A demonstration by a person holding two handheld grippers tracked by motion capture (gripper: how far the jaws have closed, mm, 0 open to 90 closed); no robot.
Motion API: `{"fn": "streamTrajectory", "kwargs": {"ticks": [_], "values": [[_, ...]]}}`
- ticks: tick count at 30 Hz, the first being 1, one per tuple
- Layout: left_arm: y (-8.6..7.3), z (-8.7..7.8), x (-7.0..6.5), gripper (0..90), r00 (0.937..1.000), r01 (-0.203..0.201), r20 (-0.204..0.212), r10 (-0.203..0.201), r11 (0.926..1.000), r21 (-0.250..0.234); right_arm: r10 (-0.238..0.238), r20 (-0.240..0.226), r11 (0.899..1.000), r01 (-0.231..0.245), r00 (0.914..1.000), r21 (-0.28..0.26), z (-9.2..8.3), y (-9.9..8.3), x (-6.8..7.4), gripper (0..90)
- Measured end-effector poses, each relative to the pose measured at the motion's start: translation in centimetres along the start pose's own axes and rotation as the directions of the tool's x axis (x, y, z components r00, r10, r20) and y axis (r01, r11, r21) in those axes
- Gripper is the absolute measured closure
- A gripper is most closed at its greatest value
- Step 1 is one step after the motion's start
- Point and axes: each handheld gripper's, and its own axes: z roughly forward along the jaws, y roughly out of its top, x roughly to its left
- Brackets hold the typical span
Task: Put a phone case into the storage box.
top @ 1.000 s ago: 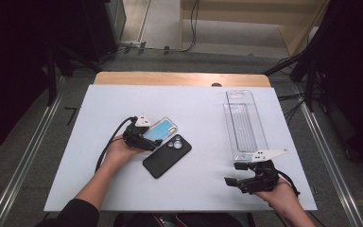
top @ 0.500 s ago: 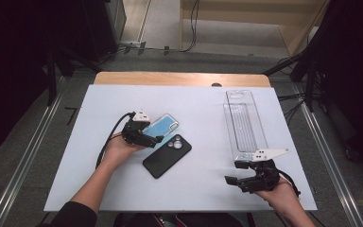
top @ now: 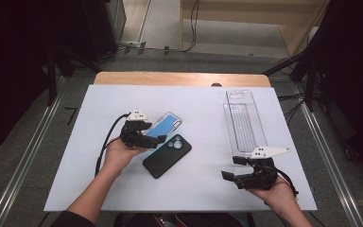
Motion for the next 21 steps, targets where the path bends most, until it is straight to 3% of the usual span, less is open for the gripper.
{"fn": "streamTrajectory", "kwargs": {"ticks": [2,5,12,15,21], "values": [[-0.1,-0.1,-0.4,17.4,0.9999,0.008,-0.011,-0.008,0.9999,-0.011,-0.009,-0.01,1.0,0.009,0.9999,-0.005,0.1,0.4,0.3,20.5],[-0.2,-0.2,-1.1,17.4,0.9995,0.025,-0.016,-0.026,0.9995,-0.02,0.016,-0.021,1.0,-0.016,0.9997,-0.012,0.3,0.8,0.4,20.5],[-0.5,-0.3,-2.8,17.4,0.9997,0.02,-0.013,-0.02,0.9994,-0.029,0.083,-0.042,0.996,-0.085,0.9956,-0.033,0.2,1.8,0.3,20.6],[-0.8,-0.3,-3.5,17.4,0.9993,0.028,-0.024,-0.029,0.9984,-0.049,0.088,-0.038,0.995,-0.089,0.9954,-0.036,0.4,2.2,0.4,20.7],[-1.4,-0.1,-5.1,17.3,0.9985,0.001,-0.055,-0.005,0.9971,-0.076,0.108,-0.036,0.993,-0.109,0.9935,-0.043,0.9,3.1,0.4,20.9]]}}
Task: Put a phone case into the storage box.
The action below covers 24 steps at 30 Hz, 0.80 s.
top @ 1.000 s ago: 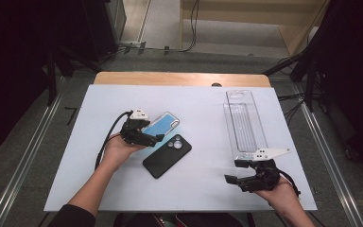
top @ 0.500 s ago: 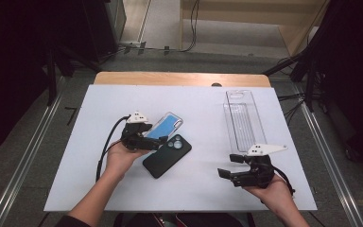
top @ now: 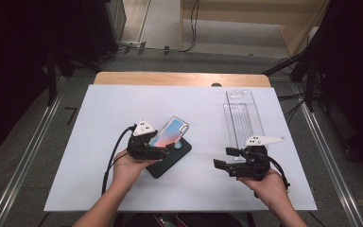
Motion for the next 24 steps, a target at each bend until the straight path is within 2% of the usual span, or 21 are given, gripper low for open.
{"fn": "streamTrajectory", "kwargs": {"ticks": [3,6,10,13,16,24], "values": [[-0.3,0.0,-0.6,17.3,0.9999,0.016,-0.005,-0.016,0.9997,-0.018,0.008,0.007,1.0,-0.008,0.9999,0.002,0.3,0.4,0.2,21.0],[-0.5,0.0,-1.2,17.3,0.9997,0.013,-0.018,-0.014,0.9994,-0.033,0.028,0.003,1.0,-0.028,0.9996,0.001,0.7,0.8,0.3,21.0],[-1.0,0.1,-1.7,17.3,0.9986,0.047,-0.021,-0.049,0.9968,-0.065,0.034,0.001,0.999,-0.034,0.9994,-0.003,1.1,1.3,0.4,21.2],[-1.4,0.2,-2.1,17.3,0.9978,0.055,-0.032,-0.058,0.9948,-0.085,0.041,0.001,0.999,-0.041,0.9992,-0.003,1.5,1.7,0.5,21.3],[-1.7,0.4,-2.3,17.3,0.9949,0.098,-0.015,-0.1,0.9907,-0.095,0.054,-0.005,0.999,-0.054,0.9985,-0.003,1.9,2.0,0.5,21.7],[-2.3,0.7,-3.5,17.3,0.9949,0.087,-0.041,-0.092,0.9897,-0.114,0.095,-0.015,0.995,-0.095,0.9954,-0.016,2.6,2.9,0.5,21.9]]}}
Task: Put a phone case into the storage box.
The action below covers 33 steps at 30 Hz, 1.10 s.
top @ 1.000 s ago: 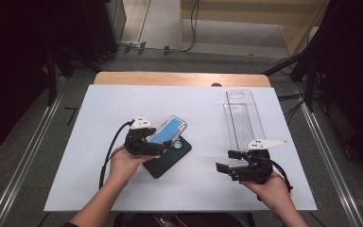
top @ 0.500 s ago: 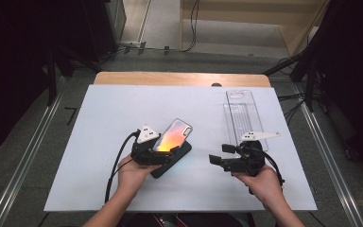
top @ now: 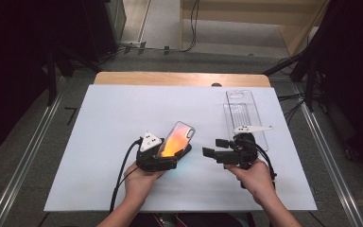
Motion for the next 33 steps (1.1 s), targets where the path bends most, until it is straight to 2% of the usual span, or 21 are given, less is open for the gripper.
{"fn": "streamTrajectory", "kwargs": {"ticks": [4,6,10,13,17,22,27,29,33], "values": [[-0.5,-0.1,-0.6,17.3,0.9997,0.012,-0.02,-0.013,0.9994,-0.032,0.008,0.01,1.0,-0.008,0.9999,-0.007,0.4,0.5,0.1,22.0],[-0.7,-0.1,-0.9,17.3,0.9995,0.013,-0.029,-0.015,0.999,-0.041,-0.007,0.024,1.0,0.007,0.9997,0.0,0.7,0.7,0.3,22.0],[-1.2,-0.1,-1.5,17.3,0.9993,0.016,-0.032,-0.019,0.9974,-0.07,0.014,0.012,1.0,-0.014,0.9998,0.002,1.4,1.1,0.3,22.8],[-1.5,-0.1,-1.8,17.3,0.9989,0.038,-0.025,-0.04,0.9951,-0.091,0.032,0.003,0.999,-0.032,0.9995,0.008,1.9,1.5,0.3,24.0],[-2.0,-0.1,-2.5,17.2,0.9984,0.039,-0.036,-0.044,0.9914,-0.125,0.044,0.001,0.999,-0.044,0.999,0.017,2.5,1.8,0.5,26.1],[-2.5,0.3,-3.1,17.2,0.9965,0.082,-0.009,-0.084,0.9886,-0.127,0.065,-0.005,0.998,-0.065,0.9979,0.027,3.2,2.0,0.4,29.4],[-2.9,0.6,-3.8,17.2,0.9953,0.097,0.019,-0.095,0.9884,-0.117,0.094,-0.006,0.995,-0.093,0.9956,0.041,3.9,2.1,0.3,34.9],[-2.9,0.6,-4.0,17.2,0.9939,0.11,0.022,-0.108,0.9871,-0.116,0.12,-0.014,0.992,-0.119,0.9927,0.05,4.1,2.3,0.2,38.8],[-2.9,0.5,-4.1,17.2,0.9945,0.105,0.007,-0.105,0.9872,-0.12,0.176,-0.019,0.983,-0.175,0.9842,0.061,4.5,2.6,0.0,46.4]]}}
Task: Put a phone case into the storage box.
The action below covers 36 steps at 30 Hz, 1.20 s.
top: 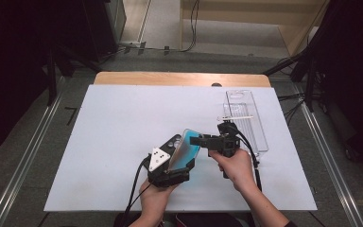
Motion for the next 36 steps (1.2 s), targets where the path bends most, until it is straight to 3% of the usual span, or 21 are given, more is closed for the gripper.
{"fn": "streamTrajectory", "kwargs": {"ticks": [5,9,18,27,36], "values": [[0.1,-0.1,0.0,17.2,0.9999,0.011,0.005,-0.011,0.9999,-0.008,0.052,-0.008,0.999,-0.052,0.9986,-0.001,0.2,0.3,-0.3,57.1],[0.2,-0.1,0.0,17.2,0.9997,0.02,0.012,-0.019,0.9996,-0.018,0.063,0.003,0.998,-0.063,0.998,-0.009,0.3,0.4,-0.5,70.7],[0.2,0.0,0.0,17.1,0.9997,0.008,0.025,-0.007,0.9996,-0.026,0.088,-0.034,0.996,-0.088,0.9956,-0.021,-0.2,0.6,-0.2,75.3],[0.2,0.0,-0.1,16.8,0.9993,-0.004,0.038,0.005,0.9995,-0.033,0.064,-0.056,0.998,-0.066,0.9964,-0.024,-0.7,0.7,0.5,77.0],[0.6,0.1,0.2,13.1,0.9962,0.026,0.083,-0.028,0.9992,0.029,0.037,-0.052,0.998,-0.039,0.9979,-0.043,-1.3,0.9,1.0,77.4]]}}
